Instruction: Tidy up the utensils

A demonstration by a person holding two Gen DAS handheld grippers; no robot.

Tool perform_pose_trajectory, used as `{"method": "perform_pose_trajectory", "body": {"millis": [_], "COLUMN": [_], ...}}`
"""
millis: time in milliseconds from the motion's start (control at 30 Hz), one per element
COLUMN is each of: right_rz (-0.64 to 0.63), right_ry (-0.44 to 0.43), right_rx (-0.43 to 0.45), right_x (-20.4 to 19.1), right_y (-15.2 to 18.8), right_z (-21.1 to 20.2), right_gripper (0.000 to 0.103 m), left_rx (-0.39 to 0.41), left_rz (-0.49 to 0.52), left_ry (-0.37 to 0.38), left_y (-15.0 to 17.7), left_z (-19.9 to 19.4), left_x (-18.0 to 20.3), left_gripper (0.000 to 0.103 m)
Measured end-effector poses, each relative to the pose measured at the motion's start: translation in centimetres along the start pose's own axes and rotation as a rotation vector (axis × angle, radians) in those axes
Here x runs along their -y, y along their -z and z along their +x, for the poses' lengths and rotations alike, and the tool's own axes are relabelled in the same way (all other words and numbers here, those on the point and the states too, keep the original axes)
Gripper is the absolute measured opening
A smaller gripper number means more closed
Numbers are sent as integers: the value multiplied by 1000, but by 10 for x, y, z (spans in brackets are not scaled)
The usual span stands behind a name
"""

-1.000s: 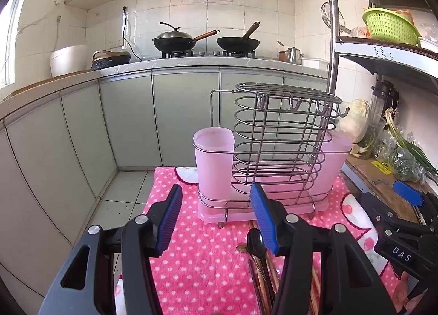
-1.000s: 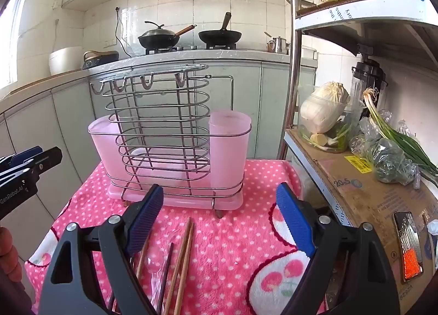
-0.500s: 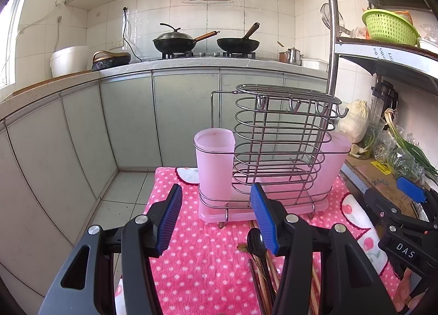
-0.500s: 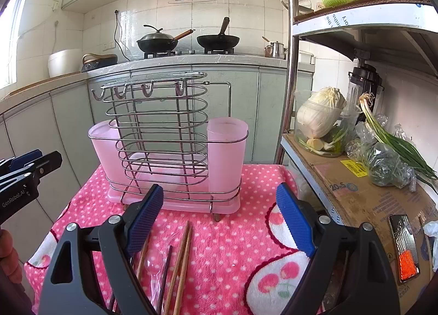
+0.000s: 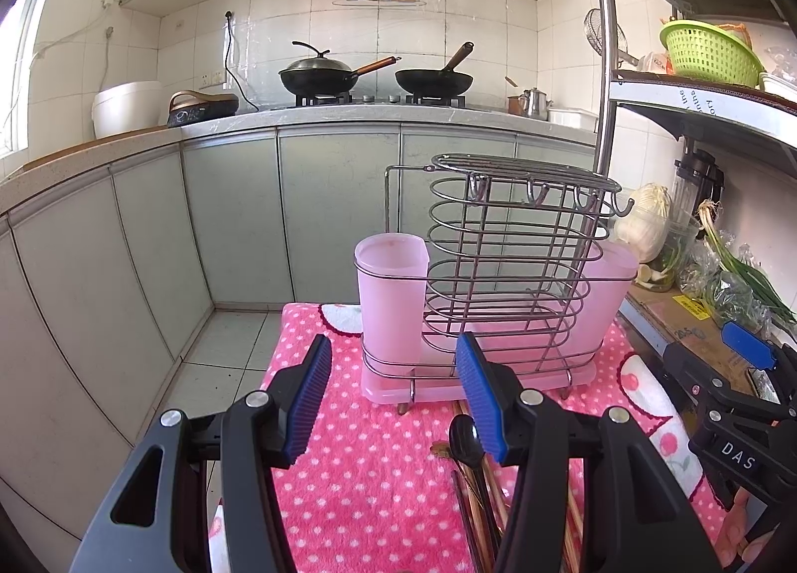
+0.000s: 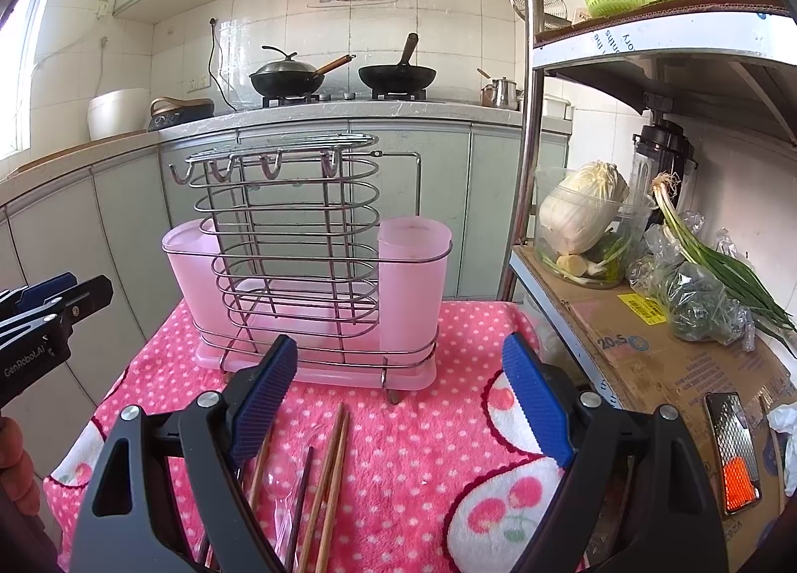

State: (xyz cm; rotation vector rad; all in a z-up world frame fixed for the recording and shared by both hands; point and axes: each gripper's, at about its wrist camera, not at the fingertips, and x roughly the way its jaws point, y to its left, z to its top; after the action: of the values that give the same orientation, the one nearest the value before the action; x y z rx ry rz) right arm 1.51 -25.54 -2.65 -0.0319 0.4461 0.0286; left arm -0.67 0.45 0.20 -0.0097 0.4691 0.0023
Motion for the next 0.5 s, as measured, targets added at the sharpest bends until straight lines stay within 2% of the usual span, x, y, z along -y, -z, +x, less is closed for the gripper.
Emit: {"method": "perform_pose_trajectory", "body": {"millis": [500], "right_rz": [-1], "right_ry": [-4], "right_rx": [8], "right_x": [-2], "right_y": [0], "right_z": [-3], "right_gripper": [85], "left_rx": [3], "left_rz": [-3], "left_ry": [3], "left_y": [-1], "left_z": [-3], "left_x": [0], "left_gripper": [52]}}
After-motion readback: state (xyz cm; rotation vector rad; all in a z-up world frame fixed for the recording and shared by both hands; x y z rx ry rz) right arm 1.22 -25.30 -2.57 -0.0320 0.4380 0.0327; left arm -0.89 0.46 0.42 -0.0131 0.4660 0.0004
